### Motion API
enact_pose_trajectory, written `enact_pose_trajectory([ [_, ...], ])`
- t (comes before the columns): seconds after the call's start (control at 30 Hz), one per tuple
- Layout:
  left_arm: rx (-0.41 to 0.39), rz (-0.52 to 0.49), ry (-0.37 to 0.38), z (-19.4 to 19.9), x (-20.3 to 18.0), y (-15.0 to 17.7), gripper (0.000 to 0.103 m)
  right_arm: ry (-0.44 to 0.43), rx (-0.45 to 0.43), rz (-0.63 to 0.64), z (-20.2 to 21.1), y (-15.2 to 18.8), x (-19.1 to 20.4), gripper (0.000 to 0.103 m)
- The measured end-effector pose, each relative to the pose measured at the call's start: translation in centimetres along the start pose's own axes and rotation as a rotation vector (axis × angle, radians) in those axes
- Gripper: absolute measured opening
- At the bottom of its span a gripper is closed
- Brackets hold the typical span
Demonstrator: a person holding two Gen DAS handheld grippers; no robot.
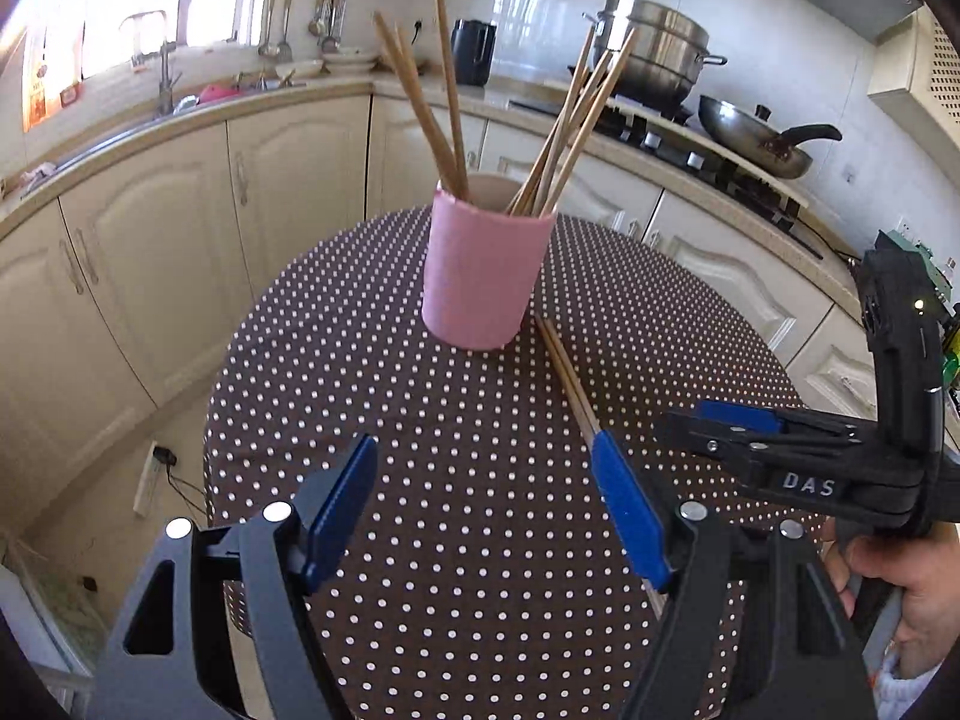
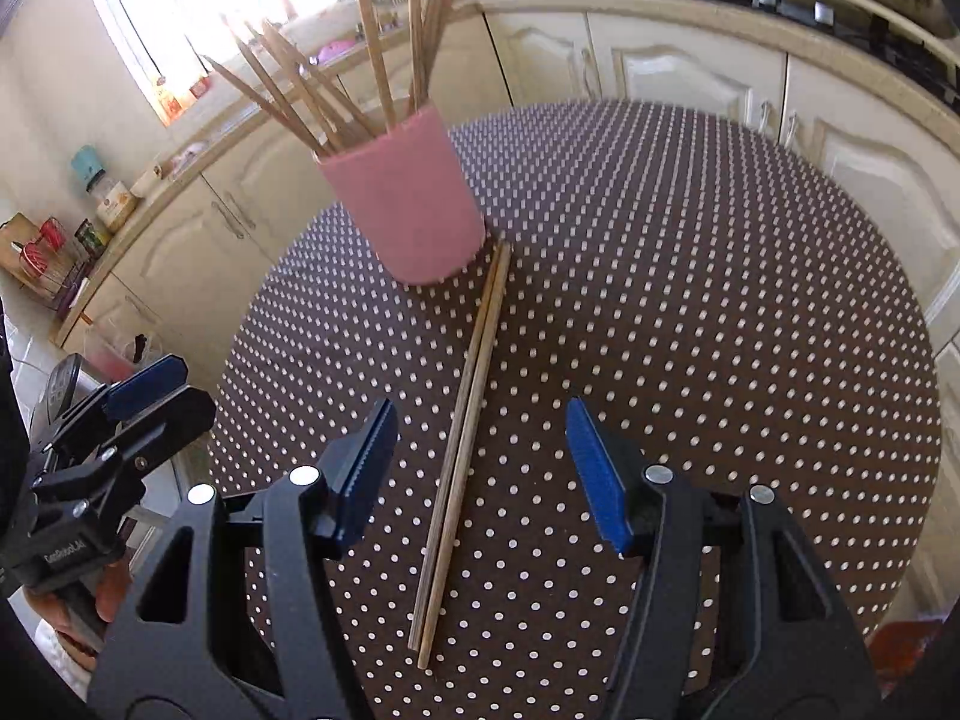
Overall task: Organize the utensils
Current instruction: 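Move both open grippers down over the last chopsticks on the table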
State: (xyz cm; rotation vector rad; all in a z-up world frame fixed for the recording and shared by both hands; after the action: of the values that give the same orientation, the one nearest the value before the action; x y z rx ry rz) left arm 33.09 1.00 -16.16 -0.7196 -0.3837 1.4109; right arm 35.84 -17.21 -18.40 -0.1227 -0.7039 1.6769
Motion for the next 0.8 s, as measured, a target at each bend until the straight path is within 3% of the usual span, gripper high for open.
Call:
enact_pose_trajectory([
  [0.07,0.012,0.009,0.007,-0.5,0.2,0.4,0.073,0.005,0.042,0.0,-1.2,0.3,0.0,0.034],
  [0.37,0.046,0.025,0.004,-2.1,0.6,0.9,0.073,0.086,0.107,0.033,-4.6,0.3,0.4,0.031],
  [0.8,0.063,0.026,0.001,-3.5,0.7,0.8,0.073,0.206,0.143,0.136,-6.7,-2.6,2.9,0.031],
])
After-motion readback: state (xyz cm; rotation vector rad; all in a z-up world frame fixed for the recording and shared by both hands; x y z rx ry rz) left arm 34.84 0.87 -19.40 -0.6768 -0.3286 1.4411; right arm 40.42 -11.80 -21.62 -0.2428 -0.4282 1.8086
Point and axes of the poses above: each gripper's, at about its wrist camera, not at the fingertips, and z roughly against the way its jaws point, x to its left, y to its underside, the point moved 6 cm from there along -z, roughly the way its jaws point, and after that the axes turned 3 degrees about x, right-handed, at the moved point
